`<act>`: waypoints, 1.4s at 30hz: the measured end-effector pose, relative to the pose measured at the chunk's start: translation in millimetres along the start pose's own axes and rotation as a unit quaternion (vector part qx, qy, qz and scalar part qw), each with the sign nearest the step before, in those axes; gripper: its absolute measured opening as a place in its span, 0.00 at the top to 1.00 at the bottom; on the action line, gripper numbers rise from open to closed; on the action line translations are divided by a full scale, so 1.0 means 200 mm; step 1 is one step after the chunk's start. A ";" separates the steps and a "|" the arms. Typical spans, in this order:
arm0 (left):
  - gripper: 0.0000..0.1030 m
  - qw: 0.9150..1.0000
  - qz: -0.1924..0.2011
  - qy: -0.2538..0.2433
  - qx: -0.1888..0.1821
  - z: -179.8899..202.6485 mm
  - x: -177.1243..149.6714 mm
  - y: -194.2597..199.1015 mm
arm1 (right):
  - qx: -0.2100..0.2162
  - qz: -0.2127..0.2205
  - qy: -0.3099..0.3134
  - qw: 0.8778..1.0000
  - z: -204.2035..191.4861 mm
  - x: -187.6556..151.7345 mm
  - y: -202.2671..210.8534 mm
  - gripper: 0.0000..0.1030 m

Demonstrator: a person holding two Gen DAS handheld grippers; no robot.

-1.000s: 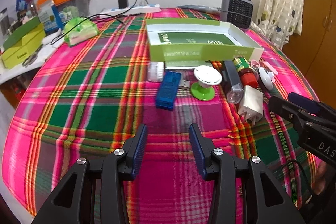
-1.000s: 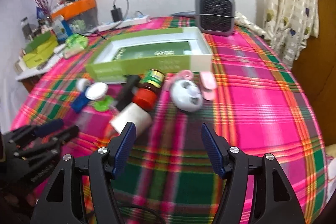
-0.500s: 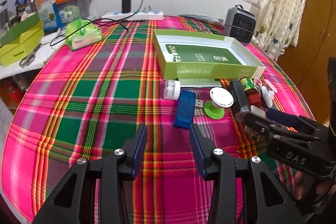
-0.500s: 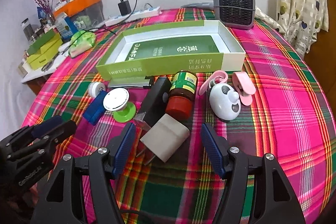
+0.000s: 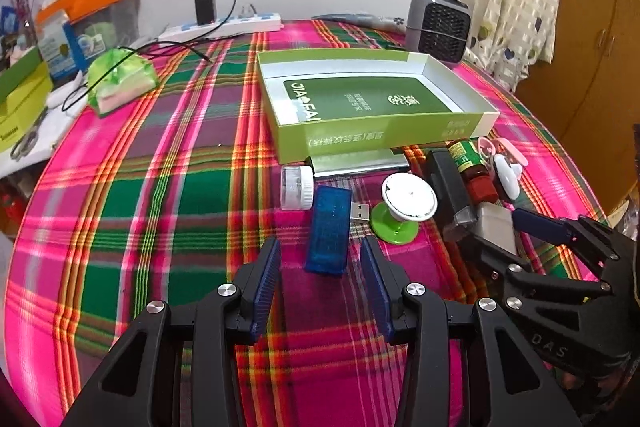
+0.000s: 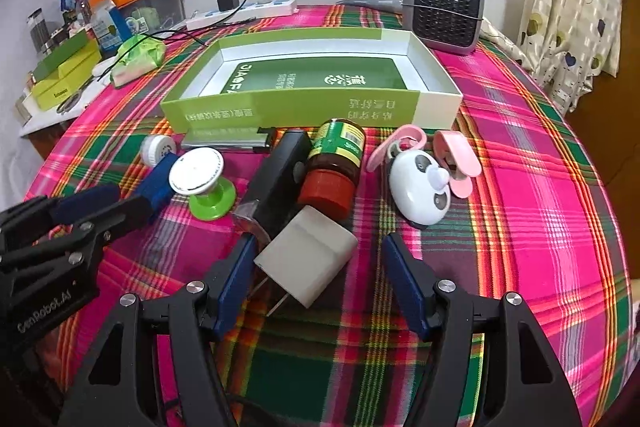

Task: Organize rigid objects
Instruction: 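Grasp the blue USB stick with the left gripper while the right gripper grasps the white charger plug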

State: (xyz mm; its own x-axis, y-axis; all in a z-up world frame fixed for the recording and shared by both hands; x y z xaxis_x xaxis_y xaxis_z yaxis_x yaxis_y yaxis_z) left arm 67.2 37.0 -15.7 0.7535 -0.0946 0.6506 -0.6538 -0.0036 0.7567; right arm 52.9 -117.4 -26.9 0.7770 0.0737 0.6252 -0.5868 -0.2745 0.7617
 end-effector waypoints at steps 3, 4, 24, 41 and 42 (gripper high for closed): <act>0.61 1.000 -0.009 0.000 0.001 0.00 0.01 -0.03 | -0.014 0.002 0.006 1.000 0.02 -0.01 0.01 0.37; 0.61 1.000 -0.010 0.000 0.001 0.00 0.01 -0.03 | -0.019 0.003 0.006 1.000 0.02 -0.01 0.02 0.37; 0.61 1.000 -0.020 -0.015 0.012 0.02 0.05 -0.09 | -0.014 0.016 -0.020 1.000 0.19 -0.01 0.07 0.37; 0.79 1.000 -0.018 -0.007 0.008 0.02 0.05 -0.08 | 0.012 0.010 -0.009 1.000 0.19 -0.02 0.06 0.57; 0.79 1.000 -0.018 -0.007 0.009 0.02 0.05 -0.08 | 0.012 0.011 -0.009 1.000 0.19 -0.02 0.06 0.60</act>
Point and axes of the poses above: each gripper's, at about its wrist camera, not at the fingertips, and y roughly against the way its jaws point, z to its right, x to its top, the point moved 4 cm from there along -y, roughly the way its jaws point, and after that the axes turned 10 degrees about x, right-handed, at the moved point
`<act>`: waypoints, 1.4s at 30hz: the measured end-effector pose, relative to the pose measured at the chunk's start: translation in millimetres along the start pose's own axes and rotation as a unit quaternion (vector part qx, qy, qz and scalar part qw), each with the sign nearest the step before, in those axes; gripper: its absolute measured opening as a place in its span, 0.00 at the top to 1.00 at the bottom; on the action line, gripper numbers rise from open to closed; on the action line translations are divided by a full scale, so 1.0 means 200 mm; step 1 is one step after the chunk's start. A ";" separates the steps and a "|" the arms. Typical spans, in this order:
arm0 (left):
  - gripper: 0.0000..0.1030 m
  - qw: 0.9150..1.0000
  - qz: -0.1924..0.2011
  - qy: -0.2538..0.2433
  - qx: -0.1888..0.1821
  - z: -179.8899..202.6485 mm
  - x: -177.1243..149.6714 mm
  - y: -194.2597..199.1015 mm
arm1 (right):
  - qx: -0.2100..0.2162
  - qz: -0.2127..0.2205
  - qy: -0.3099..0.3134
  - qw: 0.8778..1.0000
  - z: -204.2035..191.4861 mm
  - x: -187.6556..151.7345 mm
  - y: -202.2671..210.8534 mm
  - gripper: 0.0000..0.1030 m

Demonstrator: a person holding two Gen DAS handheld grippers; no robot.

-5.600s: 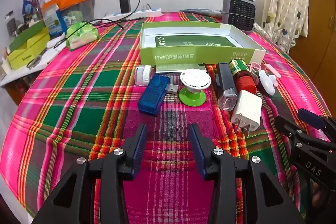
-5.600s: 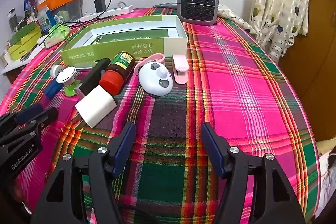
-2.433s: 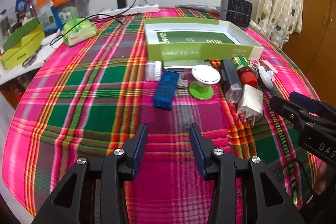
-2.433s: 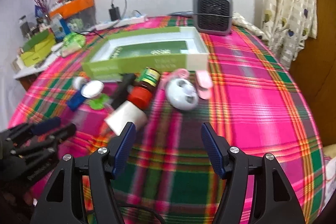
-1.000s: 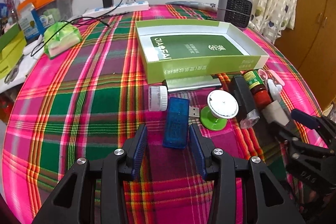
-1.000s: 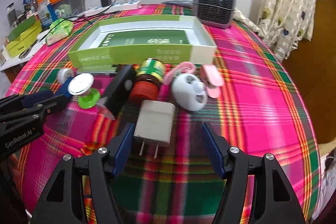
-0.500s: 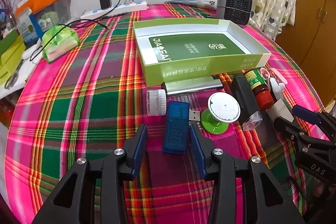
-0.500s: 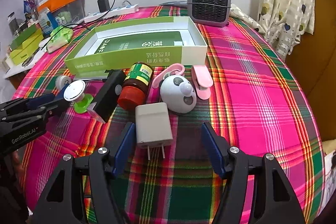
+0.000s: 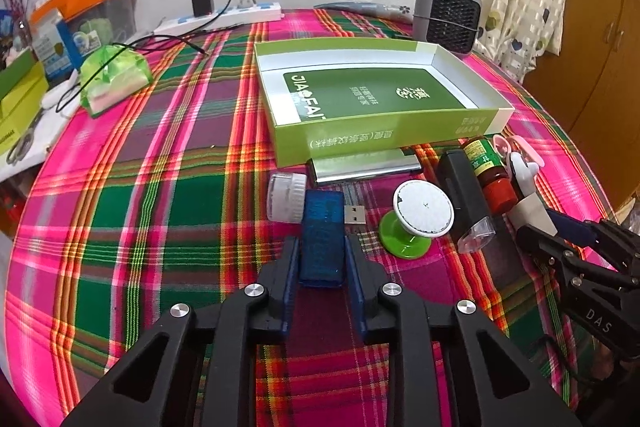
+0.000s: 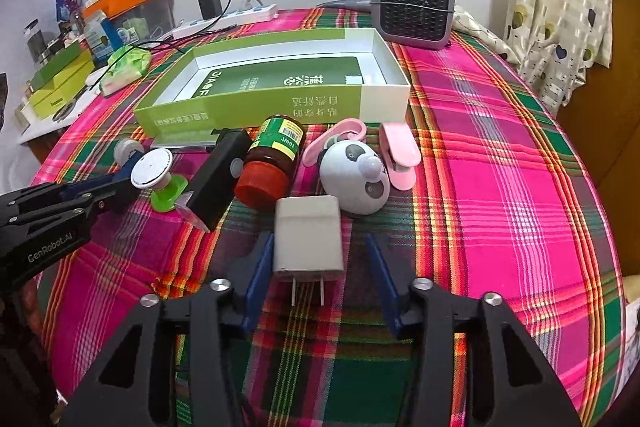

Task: Organize rigid objects
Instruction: 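Grasp the blue USB stick with the left gripper while the right gripper grasps the white charger plug, then carry the USB stick and charger plug with both grippers into the green box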

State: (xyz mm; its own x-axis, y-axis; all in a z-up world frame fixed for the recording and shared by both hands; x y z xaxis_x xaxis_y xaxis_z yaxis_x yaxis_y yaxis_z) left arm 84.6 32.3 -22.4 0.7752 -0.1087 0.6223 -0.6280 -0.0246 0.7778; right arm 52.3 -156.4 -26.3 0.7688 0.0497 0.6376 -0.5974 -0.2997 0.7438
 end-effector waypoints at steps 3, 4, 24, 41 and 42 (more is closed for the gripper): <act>0.80 1.000 0.001 0.002 -0.001 0.00 0.00 0.01 | 0.006 0.001 -0.001 1.000 0.00 0.00 0.00 0.66; 0.80 1.000 0.001 0.003 -0.003 0.00 0.00 0.01 | 0.007 0.001 0.000 1.000 0.00 0.00 0.00 0.66; 0.80 1.000 0.004 0.008 -0.004 0.01 -0.05 0.07 | 0.013 0.010 0.012 1.000 0.01 0.01 0.03 0.66; 0.73 1.000 -0.006 -0.022 0.012 0.05 -0.01 0.01 | 0.020 -0.002 0.014 1.000 0.01 0.00 0.01 0.66; 0.75 1.000 -0.005 -0.019 0.011 0.05 -0.01 0.01 | 0.020 -0.003 0.014 1.000 0.01 0.00 0.01 0.66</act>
Point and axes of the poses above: each gripper's, at about its wrist camera, not at the fingertips, and y roughly against the way its jaws point, z to its right, x to its top, the point moved 4 cm from there along -y, roughly the way its jaws point, and after that the axes turned 10 degrees about x, right-handed, at the moved point
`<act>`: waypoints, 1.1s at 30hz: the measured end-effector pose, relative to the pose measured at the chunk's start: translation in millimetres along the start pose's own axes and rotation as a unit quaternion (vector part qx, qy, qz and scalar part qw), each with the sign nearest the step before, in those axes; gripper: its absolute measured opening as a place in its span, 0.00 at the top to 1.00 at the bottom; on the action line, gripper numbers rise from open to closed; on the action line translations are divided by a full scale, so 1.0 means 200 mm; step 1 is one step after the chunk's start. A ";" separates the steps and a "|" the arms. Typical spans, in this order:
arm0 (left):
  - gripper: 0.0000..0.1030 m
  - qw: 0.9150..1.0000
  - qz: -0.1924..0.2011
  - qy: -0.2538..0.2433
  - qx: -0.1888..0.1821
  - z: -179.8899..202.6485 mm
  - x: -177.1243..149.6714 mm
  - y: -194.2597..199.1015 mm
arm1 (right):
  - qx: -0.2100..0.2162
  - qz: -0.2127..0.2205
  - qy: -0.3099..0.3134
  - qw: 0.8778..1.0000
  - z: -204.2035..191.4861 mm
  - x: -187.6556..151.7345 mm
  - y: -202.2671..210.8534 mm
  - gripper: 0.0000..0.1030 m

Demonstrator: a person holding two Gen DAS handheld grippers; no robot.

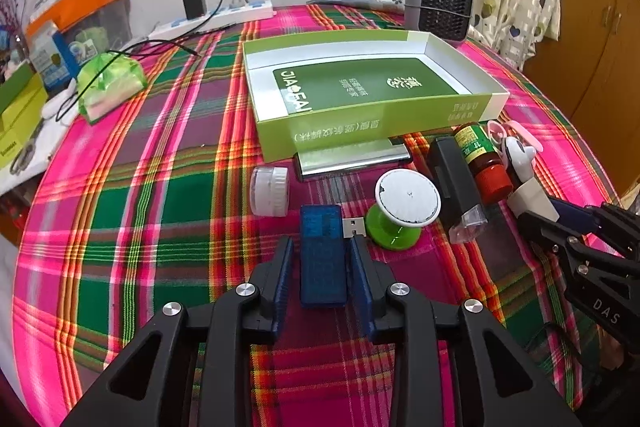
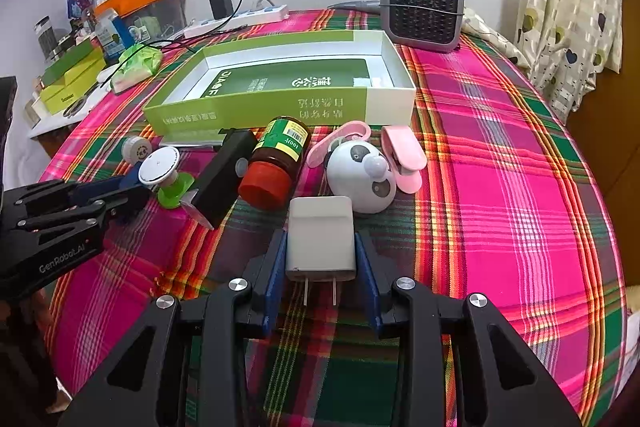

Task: Organize rigid objects
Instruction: 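Carry the USB stick and charger plug with both grippers into the green box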

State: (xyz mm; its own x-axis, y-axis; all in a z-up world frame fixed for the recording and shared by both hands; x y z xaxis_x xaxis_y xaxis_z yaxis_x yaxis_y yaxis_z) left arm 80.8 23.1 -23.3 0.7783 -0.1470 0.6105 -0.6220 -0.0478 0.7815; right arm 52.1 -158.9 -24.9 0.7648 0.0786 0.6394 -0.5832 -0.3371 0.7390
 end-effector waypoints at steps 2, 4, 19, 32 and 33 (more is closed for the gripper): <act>0.80 1.000 0.002 0.003 0.001 -0.01 0.00 0.00 | 0.000 0.000 0.000 1.000 0.00 0.00 0.00 0.66; 0.80 1.000 0.001 0.006 0.002 -0.01 0.00 0.00 | -0.002 0.001 0.000 1.000 0.00 0.00 0.00 0.66; 0.80 0.999 0.035 0.020 -0.002 -0.05 0.08 0.13 | -0.007 0.026 0.009 1.000 0.00 0.08 0.08 0.66; 0.80 0.998 0.055 0.019 -0.002 -0.07 0.28 0.14 | 0.001 0.046 0.022 0.999 0.03 0.29 0.10 0.66; 0.80 0.998 0.055 0.019 -0.002 -0.07 0.30 0.13 | 0.001 0.047 0.022 0.999 0.03 0.31 0.09 0.66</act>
Point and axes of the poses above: each gripper's, at about its wrist camera, not at the fingertips, and y roughly against the way its jaws point, z to its right, x to its top, the point moved 4 cm from there along -y, roughly the way its jaws point, and after that the axes turned 10 degrees about x, right-handed, at the moved point
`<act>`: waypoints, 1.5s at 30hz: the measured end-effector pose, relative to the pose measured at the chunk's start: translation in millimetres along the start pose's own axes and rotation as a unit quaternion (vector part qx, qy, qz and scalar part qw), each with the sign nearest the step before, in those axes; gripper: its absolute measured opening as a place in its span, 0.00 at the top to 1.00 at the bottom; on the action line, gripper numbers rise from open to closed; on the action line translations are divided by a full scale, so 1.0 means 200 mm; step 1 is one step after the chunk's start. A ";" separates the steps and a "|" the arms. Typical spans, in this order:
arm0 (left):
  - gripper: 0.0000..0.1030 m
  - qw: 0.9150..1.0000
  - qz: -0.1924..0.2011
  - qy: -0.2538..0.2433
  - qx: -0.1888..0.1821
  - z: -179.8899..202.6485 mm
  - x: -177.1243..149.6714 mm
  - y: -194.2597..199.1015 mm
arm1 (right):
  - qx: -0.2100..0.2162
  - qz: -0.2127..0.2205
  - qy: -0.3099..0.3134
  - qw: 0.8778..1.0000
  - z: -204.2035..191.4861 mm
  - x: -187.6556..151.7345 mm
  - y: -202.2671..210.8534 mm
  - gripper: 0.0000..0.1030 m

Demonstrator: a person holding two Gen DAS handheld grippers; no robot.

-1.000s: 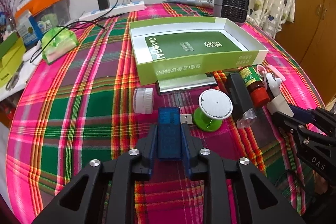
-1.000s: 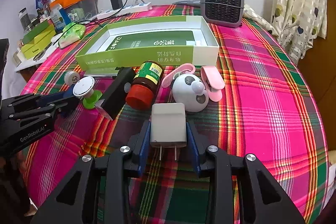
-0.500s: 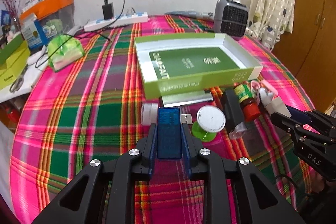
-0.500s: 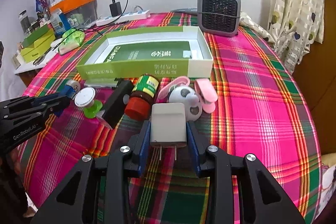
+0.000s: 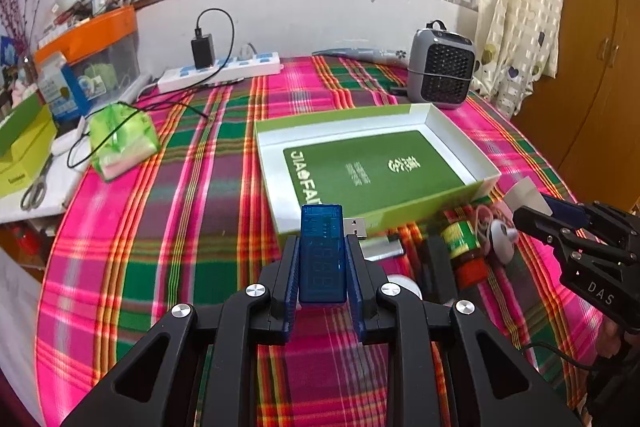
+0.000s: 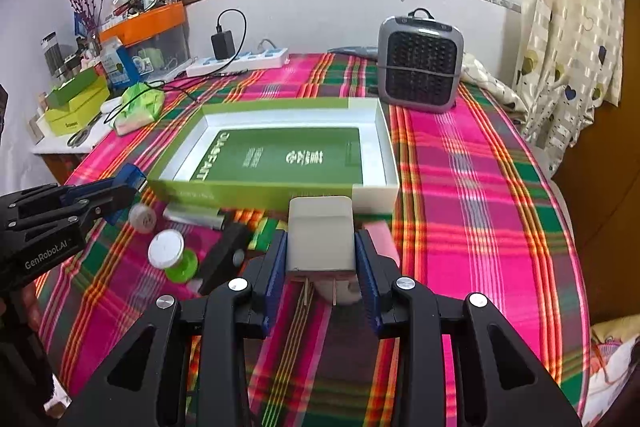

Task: Organize rigid objects
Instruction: 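Carry the USB stick and charger plug with both grippers into the green box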

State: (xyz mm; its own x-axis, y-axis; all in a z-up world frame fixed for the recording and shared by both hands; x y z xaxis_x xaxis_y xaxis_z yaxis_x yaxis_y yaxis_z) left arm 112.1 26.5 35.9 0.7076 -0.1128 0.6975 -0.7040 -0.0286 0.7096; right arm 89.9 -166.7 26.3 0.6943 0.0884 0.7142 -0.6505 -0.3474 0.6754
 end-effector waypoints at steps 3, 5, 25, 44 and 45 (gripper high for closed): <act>0.80 1.000 -0.001 0.003 -0.003 0.00 0.05 -0.04 | 0.001 0.000 0.003 1.000 0.02 0.05 -0.03 0.66; 0.80 1.000 -0.002 0.006 -0.003 0.00 0.08 -0.06 | 0.001 -0.001 0.006 1.000 0.03 0.09 -0.05 0.66; 0.80 0.999 -0.027 0.019 -0.007 0.02 0.35 -0.43 | 0.000 -0.040 0.017 0.999 0.19 0.35 -0.42 0.66; 0.80 0.997 -0.070 0.013 -0.003 0.04 0.35 -0.67 | 0.015 -0.085 0.019 0.996 0.24 0.39 -0.67 0.66; 0.80 0.997 -0.072 0.013 -0.002 0.05 0.35 -0.68 | 0.016 -0.086 0.018 0.996 0.24 0.38 -0.68 0.66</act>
State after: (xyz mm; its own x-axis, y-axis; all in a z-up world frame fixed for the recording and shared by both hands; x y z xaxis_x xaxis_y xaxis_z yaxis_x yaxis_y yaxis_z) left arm 256.5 13.5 -12.7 0.8029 -0.0821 0.5905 -0.5945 -0.0379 0.8032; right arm 246.6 -158.1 -19.3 0.7828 0.1831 0.5947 -0.5122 -0.3529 0.7830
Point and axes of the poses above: each gripper's, at about its wrist camera, not at the fingertips, and y roughly against the way its jaws point, z to its right, x to its top, the point moved 4 cm from there along -y, roughly the way its jaws point, and after that the axes turned 10 degrees about x, right-handed, at the moved point
